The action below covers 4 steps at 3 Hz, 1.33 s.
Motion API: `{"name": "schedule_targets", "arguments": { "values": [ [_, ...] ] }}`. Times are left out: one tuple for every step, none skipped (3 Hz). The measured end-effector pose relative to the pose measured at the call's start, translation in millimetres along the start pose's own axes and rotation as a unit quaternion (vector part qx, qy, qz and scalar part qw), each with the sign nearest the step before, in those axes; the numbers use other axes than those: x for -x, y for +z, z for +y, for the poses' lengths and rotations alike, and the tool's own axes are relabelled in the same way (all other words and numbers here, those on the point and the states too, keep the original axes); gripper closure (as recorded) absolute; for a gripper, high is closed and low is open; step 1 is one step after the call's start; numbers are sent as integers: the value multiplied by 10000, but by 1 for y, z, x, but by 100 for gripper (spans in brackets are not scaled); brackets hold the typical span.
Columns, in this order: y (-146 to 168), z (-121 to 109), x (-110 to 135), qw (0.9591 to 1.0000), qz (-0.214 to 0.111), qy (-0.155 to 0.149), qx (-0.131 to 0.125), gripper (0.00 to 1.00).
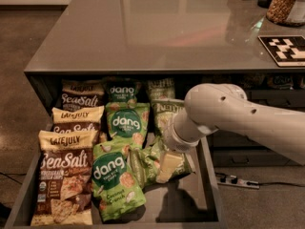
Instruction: Pick green jalapeno chip bag from top drawer and place on counter
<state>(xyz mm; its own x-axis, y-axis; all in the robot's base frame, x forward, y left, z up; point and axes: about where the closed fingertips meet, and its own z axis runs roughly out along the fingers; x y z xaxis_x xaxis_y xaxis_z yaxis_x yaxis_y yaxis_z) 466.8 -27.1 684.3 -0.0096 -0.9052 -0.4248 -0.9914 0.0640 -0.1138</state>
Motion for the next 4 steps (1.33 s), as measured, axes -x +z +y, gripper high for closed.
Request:
{"name": "schedule_targets", "arguments": {
  "values": [
    [23, 0, -22, 9994, 193, 173, -218, 0],
    [45, -5, -44, 9979, 381, 284, -432, 0],
    [63, -8, -57, 9966, 594, 296, -481, 0],
    [78, -10, -65, 9959, 722, 294, -462, 0]
  ]
}}
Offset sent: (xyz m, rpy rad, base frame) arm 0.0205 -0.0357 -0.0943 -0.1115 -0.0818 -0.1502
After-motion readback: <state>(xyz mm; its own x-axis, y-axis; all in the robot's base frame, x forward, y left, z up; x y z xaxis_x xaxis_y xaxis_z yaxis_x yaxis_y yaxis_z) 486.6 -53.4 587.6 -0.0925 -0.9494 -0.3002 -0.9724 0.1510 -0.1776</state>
